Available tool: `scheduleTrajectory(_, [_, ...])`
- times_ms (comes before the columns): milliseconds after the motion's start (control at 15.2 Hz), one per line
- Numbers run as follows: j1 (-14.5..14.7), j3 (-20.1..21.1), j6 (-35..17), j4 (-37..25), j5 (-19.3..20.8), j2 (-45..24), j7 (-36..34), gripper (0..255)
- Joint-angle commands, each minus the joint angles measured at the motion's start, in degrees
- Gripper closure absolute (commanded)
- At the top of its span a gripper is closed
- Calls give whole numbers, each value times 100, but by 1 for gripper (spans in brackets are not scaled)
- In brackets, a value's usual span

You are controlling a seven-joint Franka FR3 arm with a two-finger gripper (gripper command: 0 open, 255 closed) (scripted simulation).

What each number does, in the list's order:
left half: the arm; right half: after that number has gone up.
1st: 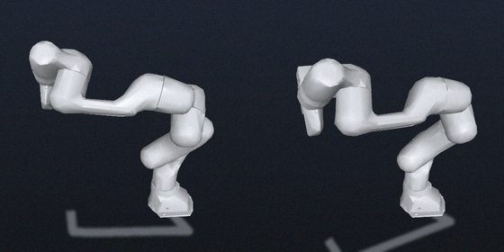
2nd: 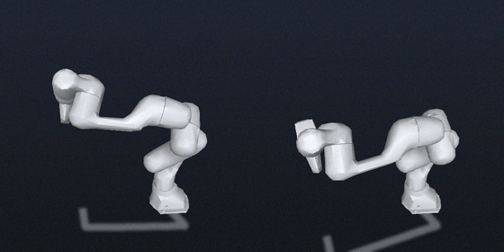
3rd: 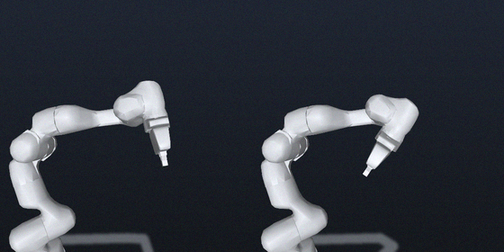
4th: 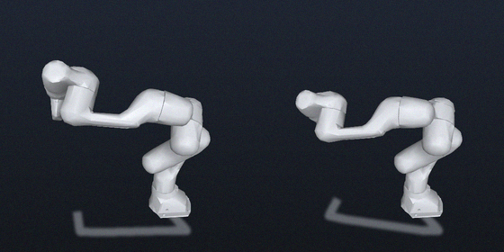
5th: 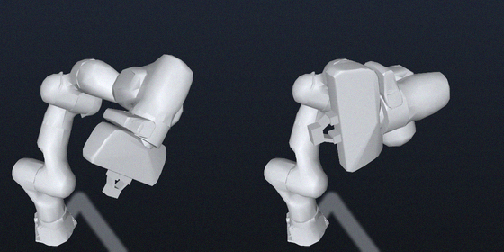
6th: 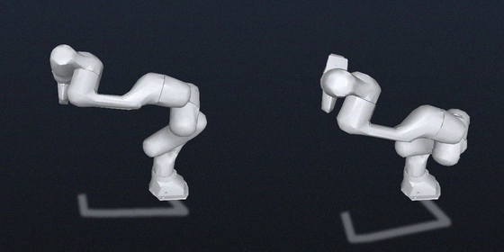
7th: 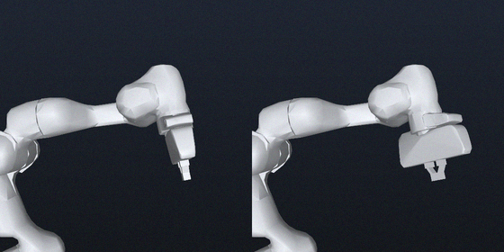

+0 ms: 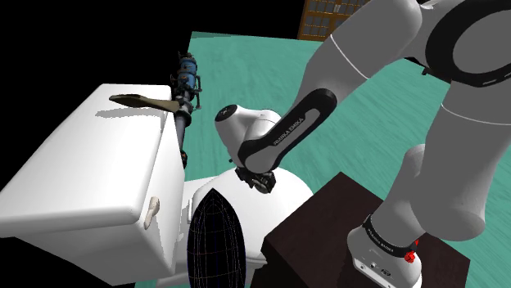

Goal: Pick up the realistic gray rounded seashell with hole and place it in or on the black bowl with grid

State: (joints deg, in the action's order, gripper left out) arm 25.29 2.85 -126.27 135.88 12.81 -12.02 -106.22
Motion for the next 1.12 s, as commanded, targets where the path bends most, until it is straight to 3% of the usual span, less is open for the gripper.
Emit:
scheduleTrajectory(0, [-5, 6, 135, 8, -29, 145, 42, 255])
scheduleTrajectory(264, [-6, 21, 419, -18, -90, 409, 115, 255])
scheduleTrajectory(1056, [898, 732, 1157, -1582, -545, -586, -1126, 255])
